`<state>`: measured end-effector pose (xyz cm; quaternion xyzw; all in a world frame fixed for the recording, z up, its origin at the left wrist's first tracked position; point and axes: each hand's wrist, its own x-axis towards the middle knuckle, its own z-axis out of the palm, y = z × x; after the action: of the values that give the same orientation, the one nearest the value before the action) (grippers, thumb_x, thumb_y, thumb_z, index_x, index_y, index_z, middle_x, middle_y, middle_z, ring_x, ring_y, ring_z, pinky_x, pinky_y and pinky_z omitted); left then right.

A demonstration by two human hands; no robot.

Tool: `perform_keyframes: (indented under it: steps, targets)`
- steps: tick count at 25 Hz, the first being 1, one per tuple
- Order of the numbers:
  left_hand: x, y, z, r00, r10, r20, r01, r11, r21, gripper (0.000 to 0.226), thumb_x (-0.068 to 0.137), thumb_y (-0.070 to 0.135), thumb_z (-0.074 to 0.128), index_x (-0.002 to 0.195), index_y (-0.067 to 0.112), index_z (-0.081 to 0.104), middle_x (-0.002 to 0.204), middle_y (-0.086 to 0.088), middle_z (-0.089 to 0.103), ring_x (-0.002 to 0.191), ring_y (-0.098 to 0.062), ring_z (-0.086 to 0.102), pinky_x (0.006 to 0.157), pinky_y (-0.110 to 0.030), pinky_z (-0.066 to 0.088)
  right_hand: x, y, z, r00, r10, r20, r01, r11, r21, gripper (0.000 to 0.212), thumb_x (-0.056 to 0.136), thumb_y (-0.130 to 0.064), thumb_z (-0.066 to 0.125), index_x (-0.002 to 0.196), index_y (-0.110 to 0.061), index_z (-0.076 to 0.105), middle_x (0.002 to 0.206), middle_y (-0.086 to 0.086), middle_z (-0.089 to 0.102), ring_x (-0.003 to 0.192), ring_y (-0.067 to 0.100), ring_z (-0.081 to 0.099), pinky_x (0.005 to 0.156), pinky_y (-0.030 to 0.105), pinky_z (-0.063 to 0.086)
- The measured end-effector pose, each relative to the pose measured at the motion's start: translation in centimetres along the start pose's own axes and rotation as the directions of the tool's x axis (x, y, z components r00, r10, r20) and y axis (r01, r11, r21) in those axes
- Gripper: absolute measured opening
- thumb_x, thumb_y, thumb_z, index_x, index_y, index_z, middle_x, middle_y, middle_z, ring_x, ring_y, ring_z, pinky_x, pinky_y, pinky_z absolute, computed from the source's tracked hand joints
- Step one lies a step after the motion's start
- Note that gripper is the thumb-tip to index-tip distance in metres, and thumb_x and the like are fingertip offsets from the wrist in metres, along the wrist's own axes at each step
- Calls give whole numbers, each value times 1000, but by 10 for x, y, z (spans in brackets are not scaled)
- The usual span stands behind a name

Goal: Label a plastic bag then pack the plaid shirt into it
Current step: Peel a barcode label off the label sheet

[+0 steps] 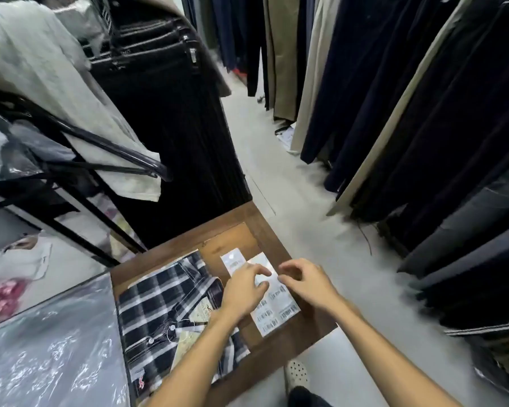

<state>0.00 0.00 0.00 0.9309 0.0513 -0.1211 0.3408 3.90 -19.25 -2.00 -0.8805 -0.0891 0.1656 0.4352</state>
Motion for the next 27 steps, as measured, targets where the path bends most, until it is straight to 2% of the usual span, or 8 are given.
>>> perform_keyframes:
  steps: [3,8,13,17,20,23,27]
  targets:
    - [8,3,11,996,-65,59,61,996,66,25,91,21,60,111,31,71,117,1,64,108,-16,63,91,-38,52,11,7,4,992,49,116,-23,976,-216,27,82,-44,74,107,-33,75,103,-15,69,97,5,66,76,20,45]
    - [11,1,22,994,-90,56,83,989,119,22,89,24,66,108,30,72,109,-2,60,110,-23,55,91,-40,49,15,14,8,988,42,148,8,947,-321,22,84,-41,77,102,-29,78,93,-13,58,95,14,65,73,23,41]
    - [16,-5,24,995,-64,73,52,987,151,21,89,25,70,109,30,72,113,2,57,114,-21,51,93,-40,47,14,16,8,989,17,145,26,958,-285,13,86,-33,77,98,-29,81,88,-13,55,90,14,64,77,25,46]
    - [16,-7,23,996,-16,85,0,984,180,20,90,27,70,110,30,71,111,5,56,111,-19,51,93,-38,46,12,17,7,991,-11,130,44,966,-256,9,85,-28,80,94,-29,81,80,-14,51,78,7,56,74,22,42]
    - [16,-9,21,994,27,106,-50,973,223,21,91,30,70,112,30,69,110,4,55,110,-19,51,91,-39,46,9,16,7,992,-11,124,38,976,-215,7,85,-24,81,91,-27,81,80,-12,51,75,9,56,76,25,47]
    - [16,-10,22,988,77,131,-113,947,299,20,94,34,66,114,35,66,111,2,52,109,-21,49,87,-40,46,8,14,8,992,-6,125,34,974,-225,5,87,-23,79,90,-27,80,83,-9,53,80,12,57,79,29,49]
    - [19,-12,21,979,75,191,-133,941,311,18,95,35,63,112,41,66,113,3,48,112,-20,44,88,-43,46,3,15,8,990,-33,138,66,969,-239,6,90,-27,75,92,-31,79,90,-7,56,95,15,55,86,31,47]
